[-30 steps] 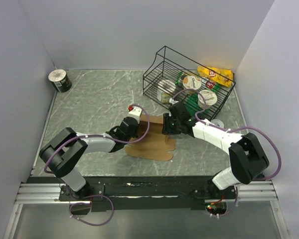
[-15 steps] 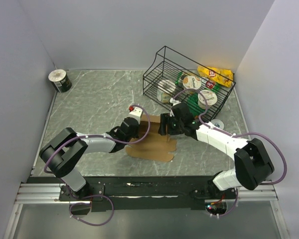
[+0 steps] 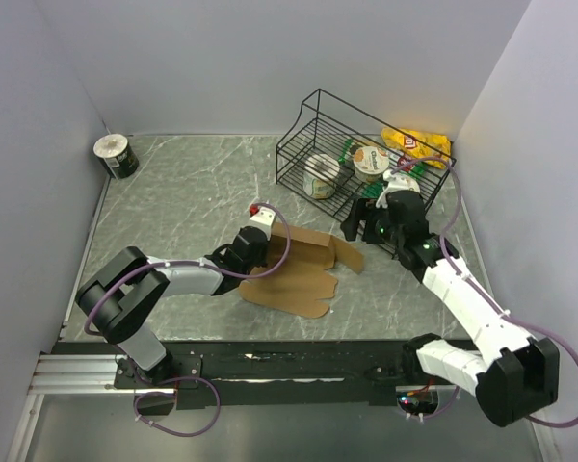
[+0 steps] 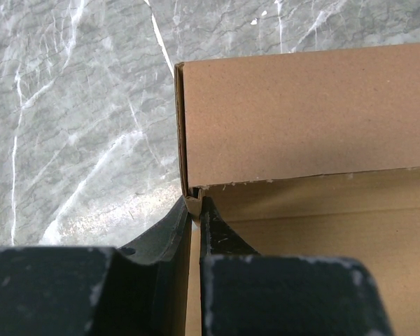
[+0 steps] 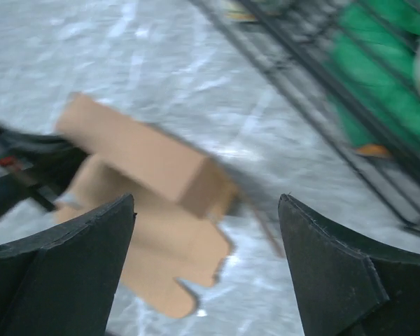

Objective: Fold the paper box

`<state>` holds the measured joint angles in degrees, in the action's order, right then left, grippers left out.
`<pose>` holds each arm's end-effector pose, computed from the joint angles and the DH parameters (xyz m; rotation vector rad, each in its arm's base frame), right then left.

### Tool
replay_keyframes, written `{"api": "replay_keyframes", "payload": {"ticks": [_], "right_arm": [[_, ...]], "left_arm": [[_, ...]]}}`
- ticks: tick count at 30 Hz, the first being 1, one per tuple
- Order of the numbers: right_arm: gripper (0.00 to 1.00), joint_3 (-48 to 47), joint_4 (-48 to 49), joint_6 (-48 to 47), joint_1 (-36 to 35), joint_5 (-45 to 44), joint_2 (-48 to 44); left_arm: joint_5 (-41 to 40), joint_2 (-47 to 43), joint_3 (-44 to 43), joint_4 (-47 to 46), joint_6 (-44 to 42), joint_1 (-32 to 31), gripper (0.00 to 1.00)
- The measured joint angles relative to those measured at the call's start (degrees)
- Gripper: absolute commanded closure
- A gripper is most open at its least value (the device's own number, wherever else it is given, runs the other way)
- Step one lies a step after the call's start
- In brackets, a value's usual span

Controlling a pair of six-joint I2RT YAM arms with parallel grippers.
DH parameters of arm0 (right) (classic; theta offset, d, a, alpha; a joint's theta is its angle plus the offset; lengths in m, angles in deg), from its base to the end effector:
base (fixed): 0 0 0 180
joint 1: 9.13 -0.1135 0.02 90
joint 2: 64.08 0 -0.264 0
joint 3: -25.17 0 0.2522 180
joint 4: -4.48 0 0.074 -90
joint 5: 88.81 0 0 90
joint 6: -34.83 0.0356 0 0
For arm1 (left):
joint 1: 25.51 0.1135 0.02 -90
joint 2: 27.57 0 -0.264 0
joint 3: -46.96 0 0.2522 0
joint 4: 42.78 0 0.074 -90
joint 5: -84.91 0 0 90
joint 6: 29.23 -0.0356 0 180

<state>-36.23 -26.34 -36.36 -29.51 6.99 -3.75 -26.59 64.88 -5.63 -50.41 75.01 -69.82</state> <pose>0.2204 0.0857 0.2933 -0.0917 2.1276 0.5158 0.2349 -0.2110 0.1585 0.3301 2.0713 -0.2173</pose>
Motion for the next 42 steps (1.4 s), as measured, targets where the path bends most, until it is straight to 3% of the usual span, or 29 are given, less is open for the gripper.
{"api": "replay_keyframes", "payload": {"ticks": [8, 19, 31, 42], "right_arm": [[0.26, 0.42, -4.59, -2.69, 3.34, -6.80, 9.09], [0.30, 0.39, -4.66, -7.06, 3.17, -10.73, 17.18], [0.32, 0.39, -5.53, -12.59, 3.19, 2.40, 19.19], [0.30, 0.39, -5.55, -12.63, -2.99, 8.70, 19.19]], "left_arm": [[0.17, -0.04, 0.02, 0.02, 0.00, 0.24, 0.94], [0.20, -0.26, 0.20, 0.07, -0.02, 0.35, 0.94], [0.44, -0.35, 0.22, 0.24, -0.02, 0.42, 0.94], [0.61, -0.35, 0.22, 0.26, 0.00, 0.42, 0.95]]}}
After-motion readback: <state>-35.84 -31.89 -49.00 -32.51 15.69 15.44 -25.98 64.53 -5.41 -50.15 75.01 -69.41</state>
